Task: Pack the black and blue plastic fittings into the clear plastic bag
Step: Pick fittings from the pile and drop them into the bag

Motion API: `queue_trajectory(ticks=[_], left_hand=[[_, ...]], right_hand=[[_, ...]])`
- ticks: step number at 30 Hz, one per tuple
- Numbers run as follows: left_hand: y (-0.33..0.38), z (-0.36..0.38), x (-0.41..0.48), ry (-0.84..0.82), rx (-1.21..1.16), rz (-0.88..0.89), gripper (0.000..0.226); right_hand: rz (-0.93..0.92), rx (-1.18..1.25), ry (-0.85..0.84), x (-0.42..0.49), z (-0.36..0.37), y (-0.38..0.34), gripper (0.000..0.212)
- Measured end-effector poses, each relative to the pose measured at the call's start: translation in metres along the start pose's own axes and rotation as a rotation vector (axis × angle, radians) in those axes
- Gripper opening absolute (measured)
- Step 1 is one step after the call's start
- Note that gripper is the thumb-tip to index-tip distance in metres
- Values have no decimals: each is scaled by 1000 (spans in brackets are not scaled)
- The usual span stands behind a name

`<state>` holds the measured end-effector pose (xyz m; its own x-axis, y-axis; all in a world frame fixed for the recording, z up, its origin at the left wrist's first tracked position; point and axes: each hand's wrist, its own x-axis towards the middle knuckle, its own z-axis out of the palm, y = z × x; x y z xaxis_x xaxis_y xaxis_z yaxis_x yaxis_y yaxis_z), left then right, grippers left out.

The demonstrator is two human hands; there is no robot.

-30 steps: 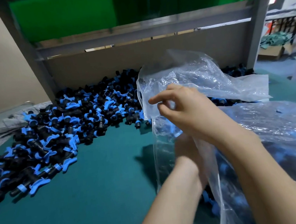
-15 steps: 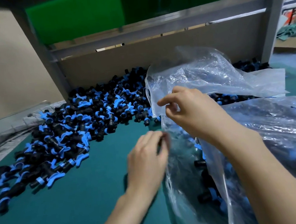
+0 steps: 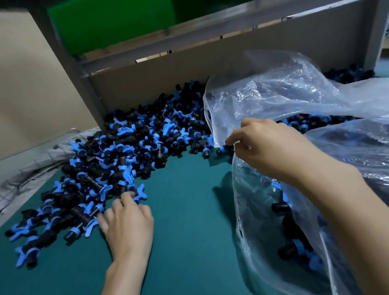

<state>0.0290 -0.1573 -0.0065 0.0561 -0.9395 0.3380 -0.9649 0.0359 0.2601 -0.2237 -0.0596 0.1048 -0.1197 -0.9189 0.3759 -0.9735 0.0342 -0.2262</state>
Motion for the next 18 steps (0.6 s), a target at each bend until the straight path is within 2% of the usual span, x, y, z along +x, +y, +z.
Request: queue_trajectory(ticks=[5,8,11,14,18], left_hand=[[10,1,-10,-10,-268,180,26],[18,1,-13,-23,-569,180,22],[25,0,-17,44,-683,208,13],[34,-6,-20,46,-987,80,15],[53,-13,-27,-148,-1416,-154,26]], right_hand=[[-10,-1,-23,0,-1,0,35],[-16,-3,-40,-1,-1,0,35],[-17,-4,-58,-1,-1,1,34],[-31,-2,-86,-2,-1,2,33],[-58,-5,-152,-3,-2,1,27]])
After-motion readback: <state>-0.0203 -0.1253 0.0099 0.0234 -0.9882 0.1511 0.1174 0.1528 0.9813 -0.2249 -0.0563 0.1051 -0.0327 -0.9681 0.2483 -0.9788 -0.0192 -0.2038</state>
